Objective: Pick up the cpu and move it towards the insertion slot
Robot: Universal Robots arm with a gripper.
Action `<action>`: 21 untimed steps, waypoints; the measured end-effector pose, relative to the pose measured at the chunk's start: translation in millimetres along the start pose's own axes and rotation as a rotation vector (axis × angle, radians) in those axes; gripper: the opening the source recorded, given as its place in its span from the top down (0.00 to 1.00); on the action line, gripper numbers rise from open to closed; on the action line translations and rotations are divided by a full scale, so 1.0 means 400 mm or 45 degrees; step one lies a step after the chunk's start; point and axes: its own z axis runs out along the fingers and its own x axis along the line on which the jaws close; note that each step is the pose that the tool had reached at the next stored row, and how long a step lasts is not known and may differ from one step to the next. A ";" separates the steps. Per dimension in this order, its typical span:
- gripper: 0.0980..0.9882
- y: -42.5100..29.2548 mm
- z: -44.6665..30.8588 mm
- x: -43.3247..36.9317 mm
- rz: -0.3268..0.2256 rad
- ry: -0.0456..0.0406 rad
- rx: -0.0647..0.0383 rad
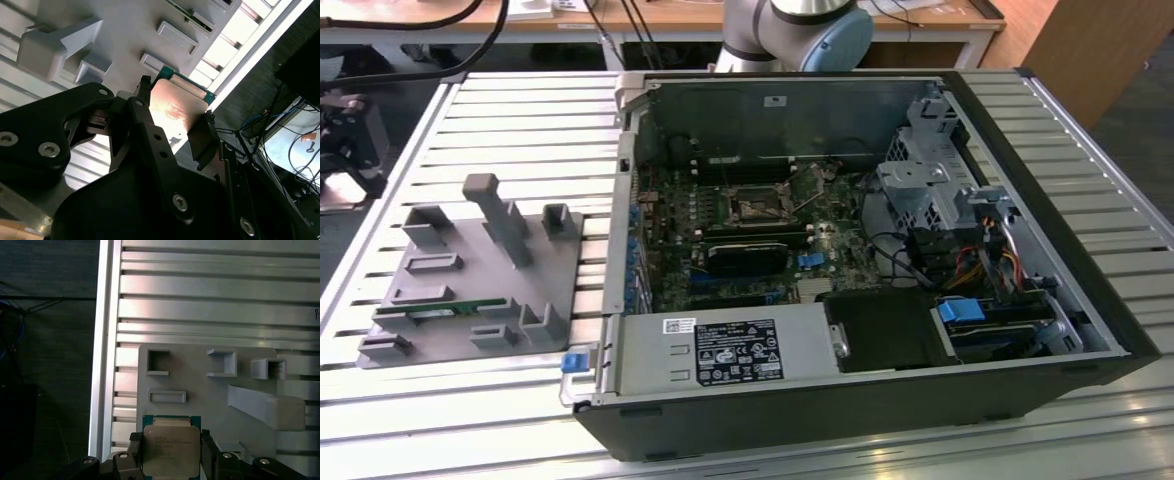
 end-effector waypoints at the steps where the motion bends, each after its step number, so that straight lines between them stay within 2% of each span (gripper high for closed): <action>1: 0.50 0.000 -0.001 0.000 0.000 0.000 0.000; 21: 0.50 0.002 -0.030 0.001 0.000 0.000 0.000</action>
